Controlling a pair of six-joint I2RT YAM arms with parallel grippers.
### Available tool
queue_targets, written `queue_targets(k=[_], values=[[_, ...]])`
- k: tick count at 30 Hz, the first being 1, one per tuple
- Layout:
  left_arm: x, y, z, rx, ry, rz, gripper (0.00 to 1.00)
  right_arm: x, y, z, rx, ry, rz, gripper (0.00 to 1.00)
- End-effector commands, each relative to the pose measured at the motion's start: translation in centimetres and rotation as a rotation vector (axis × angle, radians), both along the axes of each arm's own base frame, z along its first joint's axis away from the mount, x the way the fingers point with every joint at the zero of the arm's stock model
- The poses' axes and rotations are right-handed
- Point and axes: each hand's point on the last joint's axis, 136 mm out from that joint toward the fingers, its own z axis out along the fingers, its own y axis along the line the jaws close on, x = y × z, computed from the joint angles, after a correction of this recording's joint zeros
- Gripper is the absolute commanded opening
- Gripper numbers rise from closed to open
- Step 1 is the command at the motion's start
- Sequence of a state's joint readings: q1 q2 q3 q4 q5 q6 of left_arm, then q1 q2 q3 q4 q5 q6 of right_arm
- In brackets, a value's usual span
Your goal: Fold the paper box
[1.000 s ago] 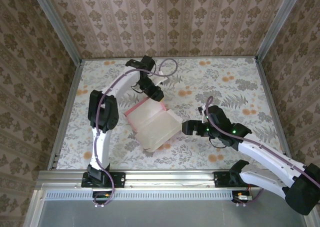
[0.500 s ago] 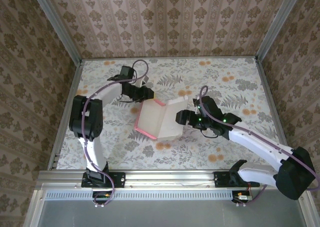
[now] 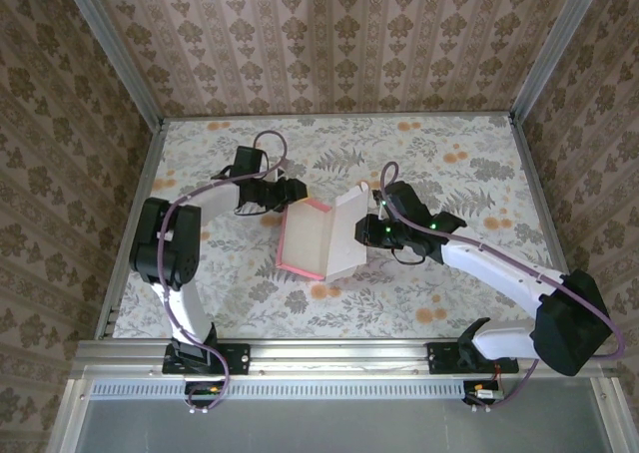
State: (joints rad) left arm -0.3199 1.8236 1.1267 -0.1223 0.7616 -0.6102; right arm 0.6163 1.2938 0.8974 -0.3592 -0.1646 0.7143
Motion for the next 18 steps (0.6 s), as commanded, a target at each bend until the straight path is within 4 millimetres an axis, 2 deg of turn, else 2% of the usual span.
queue_targets(k=[1, 4, 8, 12, 13, 18], values=[[0.4, 0.3, 3.1, -0.075, -0.074, 0.010, 0.51, 0.0, -0.3, 0.3, -0.077, -0.004, 0.043, 0.14], [-0.1, 0.5, 5.2, -0.102, -0.174, -0.044, 0.61, -0.2, -0.7, 0.5, -0.129, -0.004, 0.083, 0.09], [-1.7, 2.0, 7.1, 0.019, -0.345, -0.154, 0.65, -0.7, -1.2, 1.0, -0.202, 0.000, 0.176, 0.07], [-3.4, 2.4, 9.1, 0.058, -0.473, -0.260, 0.65, -1.5, -1.3, 1.8, -0.269, 0.012, 0.313, 0.06], [-3.7, 2.4, 9.3, 0.066, -0.489, -0.283, 0.65, -1.6, -1.3, 1.2, -0.298, 0.039, 0.347, 0.06], [-4.9, 1.7, 8.8, 0.090, -0.572, -0.396, 0.64, -2.0, -1.1, 1.6, -0.366, 0.026, 0.488, 0.03]])
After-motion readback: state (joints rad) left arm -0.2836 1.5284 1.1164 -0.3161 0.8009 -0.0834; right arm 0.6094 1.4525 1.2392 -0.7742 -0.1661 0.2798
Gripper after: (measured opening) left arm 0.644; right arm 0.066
